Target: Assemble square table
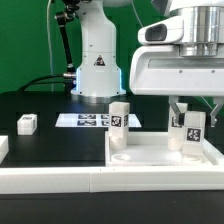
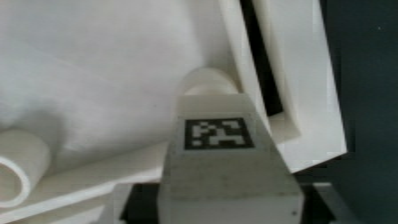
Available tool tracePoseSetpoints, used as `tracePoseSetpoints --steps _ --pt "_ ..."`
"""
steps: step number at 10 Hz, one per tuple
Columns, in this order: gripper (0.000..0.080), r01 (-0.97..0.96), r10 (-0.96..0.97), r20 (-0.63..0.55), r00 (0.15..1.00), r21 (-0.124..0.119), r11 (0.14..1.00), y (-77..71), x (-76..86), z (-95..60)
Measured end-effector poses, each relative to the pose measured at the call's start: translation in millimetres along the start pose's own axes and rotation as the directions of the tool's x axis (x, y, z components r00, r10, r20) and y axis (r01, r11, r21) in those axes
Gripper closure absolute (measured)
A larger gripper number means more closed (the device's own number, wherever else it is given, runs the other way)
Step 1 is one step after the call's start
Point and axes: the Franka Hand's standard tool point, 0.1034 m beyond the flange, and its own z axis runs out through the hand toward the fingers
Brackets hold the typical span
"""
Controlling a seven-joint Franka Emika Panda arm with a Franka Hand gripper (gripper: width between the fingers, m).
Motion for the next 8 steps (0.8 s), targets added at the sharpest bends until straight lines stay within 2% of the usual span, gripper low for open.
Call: tracePoseSetpoints --steps 2,4,6,8 --pt "0.0511 -0.11 0.11 0.001 0.994 0.001 0.994 0.1 -0.4 0.3" --pt "0.0509 -0.357 0.357 -0.001 0.934 0.005 0.934 -1.9 -2.1 0.8" --pt "0.0509 -0.543 0.544 -0.008 0.839 0.023 0.839 -4.0 -2.1 1.8" --pt "0.0509 -0.713 0.714 -0.007 0.7 0.023 0.7 -2.7 -2.6 1.9"
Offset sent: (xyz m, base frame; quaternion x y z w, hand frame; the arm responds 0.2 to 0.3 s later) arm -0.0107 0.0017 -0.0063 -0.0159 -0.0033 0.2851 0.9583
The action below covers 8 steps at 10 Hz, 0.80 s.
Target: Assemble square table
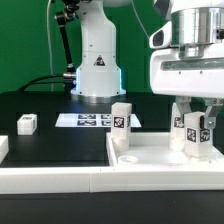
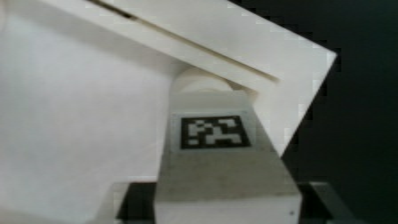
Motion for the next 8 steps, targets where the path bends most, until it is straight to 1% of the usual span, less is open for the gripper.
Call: tracePoseSetpoints --steps 2,4,5,7,8 --pt "0.0509 -0.156 0.156 0.009 0.988 -0.001 0.988 1.2 0.8 0.4" --pt "0.0509 -0.368 0.368 0.013 0.93 -0.008 0.93 1.6 -2.2 0.3" --pt "0.0509 -0.431 0.431 0.013 0.902 -0.011 0.902 1.7 -2.6 0.3" --pt "0.0509 -0.471 0.471 0.018 0.882 -0.013 0.882 2.0 -2.5 0.4" --pt "0.0509 -0.512 0.512 0.02 0.858 -0.014 0.859 1.8 -3.2 0.4"
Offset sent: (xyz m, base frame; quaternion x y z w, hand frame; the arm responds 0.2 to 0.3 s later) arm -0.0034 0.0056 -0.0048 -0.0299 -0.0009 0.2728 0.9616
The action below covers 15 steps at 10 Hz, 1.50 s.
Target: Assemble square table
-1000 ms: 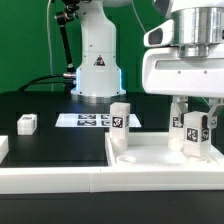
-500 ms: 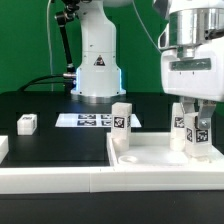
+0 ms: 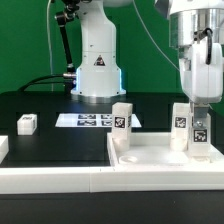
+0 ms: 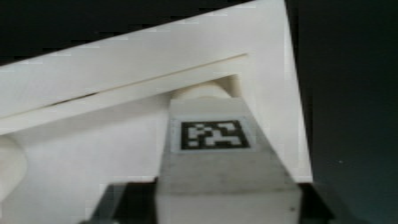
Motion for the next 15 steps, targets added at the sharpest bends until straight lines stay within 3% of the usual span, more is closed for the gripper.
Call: tracePoseSetpoints --steps 2,3,4,10,13,15 --pt "0.0244 0.046 -0.046 0.001 0.999 0.003 0.999 -0.6 -0.9 -0.6" --pt "0.0244 0.103 -0.103 0.003 0.995 0.007 0.995 -2.2 -2.2 -2.8" --pt "0.0167 0.138 -0.138 0.004 0.99 0.008 0.99 -2.2 -3.0 -3.1" --pt "0.0151 0.568 -0.568 -0.004 0.823 0.011 0.823 -2.4 -3.9 -2.2" --pt "0.0151 0.763 -0.763 -0.018 0.646 -0.002 0.646 -1.8 -7.0 -2.8" --pt "0.0151 0.875 -0.875 -0.024 0.483 -0.009 0.483 -2.6 -6.4 -3.1"
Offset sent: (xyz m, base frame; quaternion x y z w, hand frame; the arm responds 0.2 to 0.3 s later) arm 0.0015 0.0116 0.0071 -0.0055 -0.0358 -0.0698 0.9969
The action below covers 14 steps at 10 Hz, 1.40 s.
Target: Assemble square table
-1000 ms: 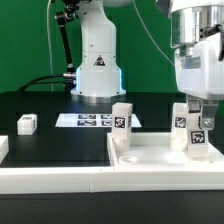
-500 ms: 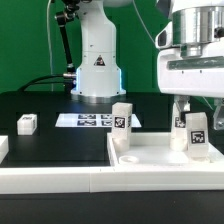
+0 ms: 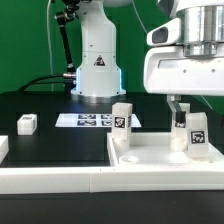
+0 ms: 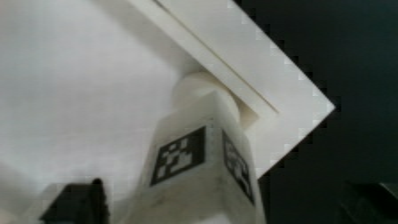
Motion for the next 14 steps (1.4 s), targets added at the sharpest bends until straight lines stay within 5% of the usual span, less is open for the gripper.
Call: tracePoseSetpoints --steps 10,11,12,13,14 --pt "0.0151 0.453 -0.453 -0.007 0.891 -0.027 0.891 3.1 3.9 0.1" --pt "0.025 0.453 -0.453 -0.007 0.891 -0.027 0.891 3.2 3.9 0.1" --pt "0.025 0.453 -0.453 -0.007 0.891 -0.027 0.891 3.3 4.0 0.1" --pt "0.0436 0.453 -0.453 -0.007 0.891 -0.027 0.891 3.3 4.1 0.1" --pt "0.0509 0.453 -0.453 -0.008 0.891 -0.027 0.891 3.0 4.2 -0.1"
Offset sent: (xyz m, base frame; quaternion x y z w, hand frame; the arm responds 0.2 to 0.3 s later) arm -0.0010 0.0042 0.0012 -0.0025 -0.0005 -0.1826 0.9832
